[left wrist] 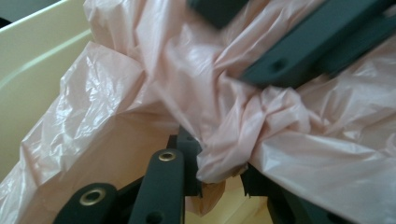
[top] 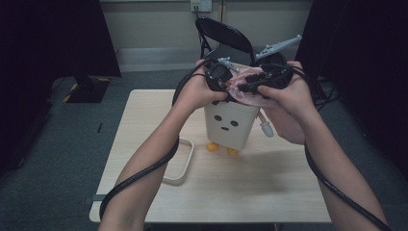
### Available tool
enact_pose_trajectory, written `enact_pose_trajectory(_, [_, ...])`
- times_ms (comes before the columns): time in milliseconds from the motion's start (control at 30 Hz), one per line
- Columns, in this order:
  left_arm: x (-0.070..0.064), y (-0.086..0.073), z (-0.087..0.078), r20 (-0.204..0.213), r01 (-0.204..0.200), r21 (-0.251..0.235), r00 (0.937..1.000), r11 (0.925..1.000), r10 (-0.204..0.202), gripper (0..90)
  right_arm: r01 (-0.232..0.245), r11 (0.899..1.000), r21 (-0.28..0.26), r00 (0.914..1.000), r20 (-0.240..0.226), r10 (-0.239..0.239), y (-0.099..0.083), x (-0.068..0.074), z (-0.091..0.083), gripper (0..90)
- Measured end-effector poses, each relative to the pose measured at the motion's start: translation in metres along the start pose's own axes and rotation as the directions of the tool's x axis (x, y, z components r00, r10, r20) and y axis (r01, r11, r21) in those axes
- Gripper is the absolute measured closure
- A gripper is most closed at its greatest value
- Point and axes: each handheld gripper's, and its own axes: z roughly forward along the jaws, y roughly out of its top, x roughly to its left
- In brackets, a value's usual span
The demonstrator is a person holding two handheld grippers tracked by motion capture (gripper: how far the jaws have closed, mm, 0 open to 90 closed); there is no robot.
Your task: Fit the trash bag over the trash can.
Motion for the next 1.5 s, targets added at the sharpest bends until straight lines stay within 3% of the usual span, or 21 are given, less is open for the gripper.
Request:
enact_pose_trajectory(100, [0.001,0.0,-0.002,-0.003,0.029,-0.017,0.9996,0.9995,-0.029,74.1,-0.019,1.0,-0.017,0.9995,0.026,0.02,-0.005,-0.008,-0.015,41.0])
enact_pose_trajectory(233, [0.0,0.003,-0.009,-0.028,0.055,-0.032,0.998,0.998,-0.056,76.8,-0.027,1.0,-0.003,0.9993,0.024,0.027,-0.013,-0.017,-0.029,35.4])
enact_pose_trajectory(333, [0.001,0.007,-0.012,-0.065,0.062,-0.022,0.9959,0.9978,-0.064,78.9,-0.007,1.0,0.001,0.9998,0.018,0.007,-0.017,-0.018,-0.031,33.9])
enact_pose_trajectory(500, [0.004,0.005,-0.007,-0.078,0.08,0.015,0.9939,0.9967,-0.078,80.9,0.03,0.999,0.033,0.9995,0.008,-0.031,-0.021,-0.015,-0.021,33.2])
enact_pose_trajectory(600, [0.005,0.003,-0.008,-0.066,0.086,0.005,0.9941,0.9963,-0.085,80.4,0.06,0.996,0.069,0.9979,0.02,-0.062,-0.022,-0.012,-0.014,38.4])
enact_pose_trajectory(733, [0.006,0.001,-0.011,-0.056,0.062,-0.022,0.9964,0.9978,-0.063,75.0,0.065,0.993,0.101,0.9969,0.036,-0.069,-0.021,-0.012,-0.009,56.9])
enact_pose_trajectory(933, [0.012,-0.005,-0.023,-0.066,0.022,-0.065,0.9975,0.9977,-0.027,44.2,0.044,0.993,0.113,0.997,0.058,-0.051,-0.018,-0.013,-0.006,80.6])
enact_pose_trajectory(1033, [0.011,-0.008,-0.029,-0.048,0.027,-0.066,0.9984,0.9975,-0.031,33.6,0.03,0.995,0.097,0.9954,0.087,-0.038,-0.017,-0.016,-0.006,84.7])
enact_pose_trajectory(1267, [0.009,-0.011,-0.043,-0.053,-0.015,-0.066,0.9986,0.9977,0.011,30.4,-0.002,0.996,0.087,0.9844,0.175,-0.013,-0.013,-0.028,-0.009,86.5])
enact_pose_trajectory(1433, [0.007,-0.008,-0.045,-0.06,-0.026,-0.089,0.998,0.9957,0.021,29.6,0.022,0.995,0.094,0.9879,0.151,-0.036,-0.009,-0.024,-0.007,86.4])
enact_pose_trajectory(1500, [0.006,-0.006,-0.044,-0.054,-0.023,-0.102,0.9984,0.9945,0.018,29.4,0.066,0.992,0.109,0.985,0.152,-0.082,-0.004,-0.016,-0.004,86.4])
